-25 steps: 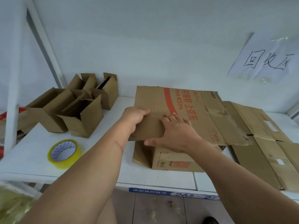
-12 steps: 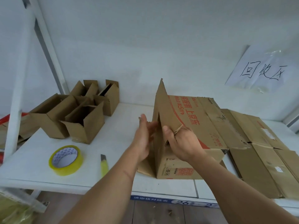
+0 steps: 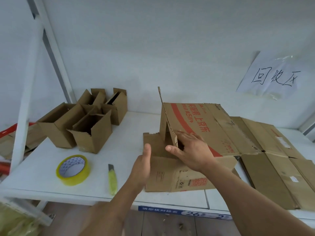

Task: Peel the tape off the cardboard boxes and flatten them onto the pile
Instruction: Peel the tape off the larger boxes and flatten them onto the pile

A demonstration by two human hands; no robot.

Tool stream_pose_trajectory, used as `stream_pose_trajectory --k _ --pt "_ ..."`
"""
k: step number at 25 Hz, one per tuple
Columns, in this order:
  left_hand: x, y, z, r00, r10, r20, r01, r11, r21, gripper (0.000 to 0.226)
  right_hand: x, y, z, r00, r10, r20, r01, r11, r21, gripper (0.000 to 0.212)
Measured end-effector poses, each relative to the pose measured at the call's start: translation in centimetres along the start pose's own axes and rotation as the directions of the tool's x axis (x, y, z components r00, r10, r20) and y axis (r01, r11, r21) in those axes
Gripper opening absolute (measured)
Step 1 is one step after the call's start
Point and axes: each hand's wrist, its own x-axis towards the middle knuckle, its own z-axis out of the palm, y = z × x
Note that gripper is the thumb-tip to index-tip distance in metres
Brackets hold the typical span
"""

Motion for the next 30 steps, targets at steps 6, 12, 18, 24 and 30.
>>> stream_pose_trajectory --k 6,12,18,24,30 --pt "-1.0 3.3 1.4 0.866 -0.108 0.488 0.258 0.933 -0.251 0.111 -1.0 -0.8 -0.2 0.999 0.034 -0.023 -0.034 0.999 -0.015 0.084" --pt "1.2 7.4 3.3 0.932 -0.06 0.357 0.154 0.958 -0.243 0.081 -2.1 -0.1 -0.2 0.996 0.012 0.084 -0.011 1.0 -0.013 0.082" --pt "5.1 8.4 4.4 0.998 -0.057 0.016 0.057 0.858 -0.511 0.068 -2.2 1.8 -1.2 0.998 0.031 0.057 -0.049 0.935 0.352 0.057" --pt "7.0 11.4 5.9 0.994 -0.074 -0.075 0.032 0.89 -0.454 0.042 0.4 5.5 -3.3 0.986 0.075 0.146 -0.151 0.767 0.623 0.045" --pt "8.2 9.1 8.2 0.969 -0.027 -0.247 -0.091 0.887 -0.453 0.069 1.1 9.1 -4.7 0.976 0.162 0.146 -0.216 0.624 0.751 0.075"
